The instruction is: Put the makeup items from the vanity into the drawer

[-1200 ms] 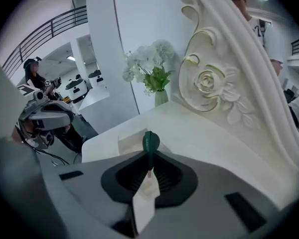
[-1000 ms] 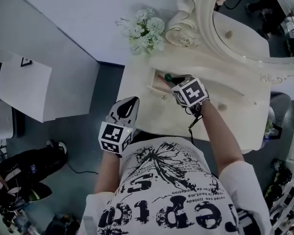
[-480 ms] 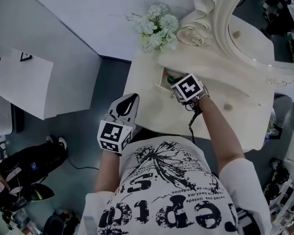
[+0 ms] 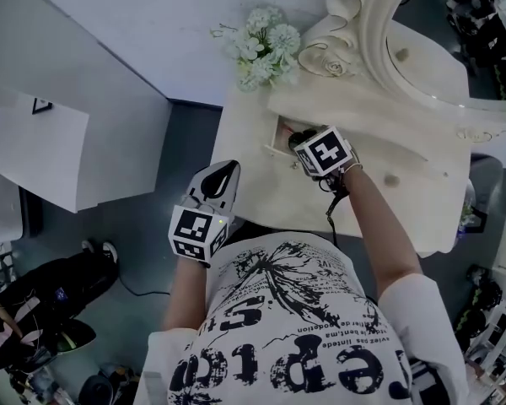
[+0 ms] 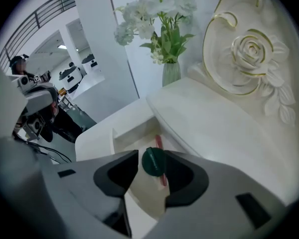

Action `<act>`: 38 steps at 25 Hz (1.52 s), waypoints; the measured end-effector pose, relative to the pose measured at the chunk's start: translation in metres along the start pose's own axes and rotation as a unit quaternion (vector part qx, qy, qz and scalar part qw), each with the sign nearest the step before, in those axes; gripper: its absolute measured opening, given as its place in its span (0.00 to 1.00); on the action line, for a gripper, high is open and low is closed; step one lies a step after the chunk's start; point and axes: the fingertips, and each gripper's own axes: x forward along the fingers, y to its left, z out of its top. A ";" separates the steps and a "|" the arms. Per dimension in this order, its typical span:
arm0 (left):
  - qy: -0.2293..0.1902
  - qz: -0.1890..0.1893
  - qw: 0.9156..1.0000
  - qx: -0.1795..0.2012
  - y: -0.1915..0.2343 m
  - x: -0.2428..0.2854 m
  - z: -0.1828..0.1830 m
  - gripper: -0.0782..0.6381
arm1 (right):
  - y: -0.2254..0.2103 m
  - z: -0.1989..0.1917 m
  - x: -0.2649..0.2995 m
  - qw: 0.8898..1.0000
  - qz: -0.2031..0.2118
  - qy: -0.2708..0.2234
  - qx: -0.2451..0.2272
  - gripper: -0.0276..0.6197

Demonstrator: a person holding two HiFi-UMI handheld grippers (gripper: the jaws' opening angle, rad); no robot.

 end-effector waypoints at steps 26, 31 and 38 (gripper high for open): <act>0.009 -0.151 0.986 0.077 -0.185 0.098 0.028 0.12 | -0.133 -0.196 -0.177 0.968 -0.124 -0.098 0.196 0.09; 0.027 -0.162 0.983 0.080 -0.215 0.108 0.016 0.12 | -0.147 -0.246 -0.171 0.968 -0.128 -0.069 0.206 0.17; 0.047 -0.128 0.989 0.062 -0.218 0.108 0.000 0.12 | -0.151 -0.263 -0.139 0.977 -0.091 -0.039 0.189 0.29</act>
